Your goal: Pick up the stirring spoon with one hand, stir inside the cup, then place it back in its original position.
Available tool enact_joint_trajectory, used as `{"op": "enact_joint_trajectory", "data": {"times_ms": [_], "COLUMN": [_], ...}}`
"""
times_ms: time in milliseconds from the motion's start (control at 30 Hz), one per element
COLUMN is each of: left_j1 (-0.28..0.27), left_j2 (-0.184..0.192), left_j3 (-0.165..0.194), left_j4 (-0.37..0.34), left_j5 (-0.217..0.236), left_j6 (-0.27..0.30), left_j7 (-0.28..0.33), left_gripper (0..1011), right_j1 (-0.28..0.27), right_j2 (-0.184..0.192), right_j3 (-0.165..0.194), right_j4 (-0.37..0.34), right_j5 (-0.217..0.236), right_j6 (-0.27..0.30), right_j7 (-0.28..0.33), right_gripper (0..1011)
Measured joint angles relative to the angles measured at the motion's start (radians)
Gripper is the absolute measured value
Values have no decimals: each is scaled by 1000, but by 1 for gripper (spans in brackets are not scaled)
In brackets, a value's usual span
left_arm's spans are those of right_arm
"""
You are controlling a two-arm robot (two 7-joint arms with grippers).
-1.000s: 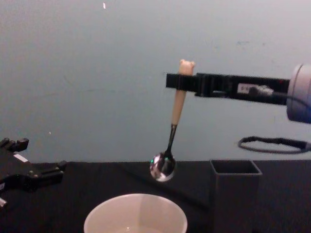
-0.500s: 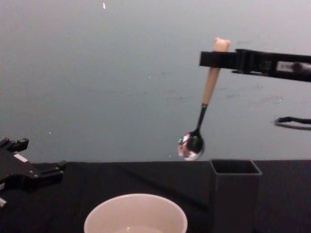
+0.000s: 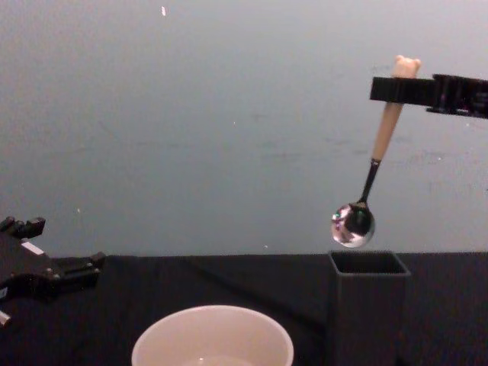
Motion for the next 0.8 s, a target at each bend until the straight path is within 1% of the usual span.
{"op": "enact_joint_trajectory", "data": {"times_ms": [233, 433, 600, 800], "left_j1": [0, 0, 0, 0], "left_j2": [0, 0, 0, 0], "left_j3": [0, 0, 0, 0], "left_j4": [0, 0, 0, 0], "left_j5": [0, 0, 0, 0], "left_j6": [0, 0, 0, 0], "left_j7": [0, 0, 0, 0], "left_gripper": [1001, 1001, 1001, 1001], "right_j1": [-11, -21, -21, -15], "right_j2": [19, 27, 23, 7], "right_j3": [-1, -13, -21, -41], "right_j4": [2, 13, 27, 66], "right_j5": [-10, -35, -44, -58], "right_j6": [-19, -32, -31, -17], "right_j7": [-4, -4, -3, 1], "right_gripper": [210, 210, 210, 210]}}
